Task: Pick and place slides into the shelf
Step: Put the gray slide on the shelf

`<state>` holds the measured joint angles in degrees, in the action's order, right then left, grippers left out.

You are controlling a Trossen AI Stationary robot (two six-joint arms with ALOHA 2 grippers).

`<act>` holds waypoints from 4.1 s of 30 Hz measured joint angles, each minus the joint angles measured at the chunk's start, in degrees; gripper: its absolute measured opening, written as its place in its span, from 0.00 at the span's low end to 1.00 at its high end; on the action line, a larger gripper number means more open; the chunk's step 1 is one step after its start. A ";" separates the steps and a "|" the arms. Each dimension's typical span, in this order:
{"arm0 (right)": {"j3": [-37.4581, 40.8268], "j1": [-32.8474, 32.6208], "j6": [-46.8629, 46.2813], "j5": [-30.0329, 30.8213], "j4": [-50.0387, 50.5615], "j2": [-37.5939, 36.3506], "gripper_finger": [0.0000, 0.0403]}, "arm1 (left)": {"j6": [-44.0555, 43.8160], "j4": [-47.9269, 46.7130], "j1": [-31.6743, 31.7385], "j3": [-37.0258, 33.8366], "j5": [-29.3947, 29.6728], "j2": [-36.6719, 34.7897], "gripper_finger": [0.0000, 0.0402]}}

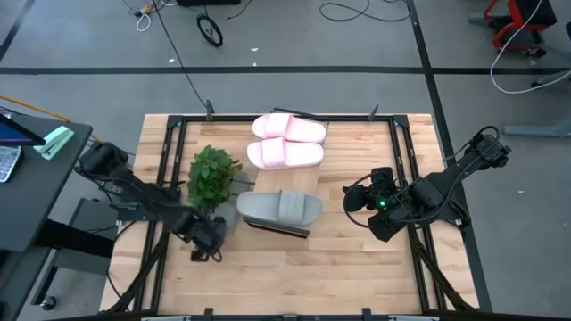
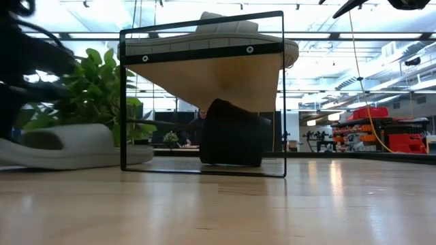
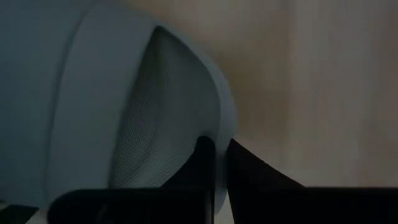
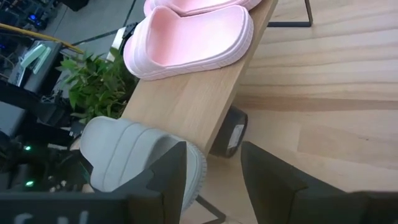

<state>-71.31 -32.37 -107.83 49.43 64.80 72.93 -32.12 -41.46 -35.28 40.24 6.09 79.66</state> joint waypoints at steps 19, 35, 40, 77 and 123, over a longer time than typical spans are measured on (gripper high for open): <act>0.00 -0.02 1.18 -0.35 -0.16 0.00 0.39 | 1.68 -16.65 -2.22 13.63 -11.66 -12.60 0.05; 0.00 -0.02 1.47 -0.52 -0.20 0.00 0.39 | 0.16 -24.54 -2.26 28.93 -30.69 -13.84 0.05; 0.00 -0.04 1.69 -1.47 -0.20 0.00 0.39 | -0.53 -24.71 -2.26 32.46 -35.39 -13.84 0.05; 0.00 -0.04 46.98 -1.62 -41.34 0.00 0.39 | -28.07 -25.35 4.58 61.24 -16.24 -13.66 0.05; -50.91 11.97 132.11 -15.55 -28.25 21.19 0.39 | -26.60 -16.39 26.50 67.43 0.18 -8.46 0.04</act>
<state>-122.22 -20.40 24.28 33.88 36.55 94.12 -58.72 -57.85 -8.77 107.67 6.27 71.20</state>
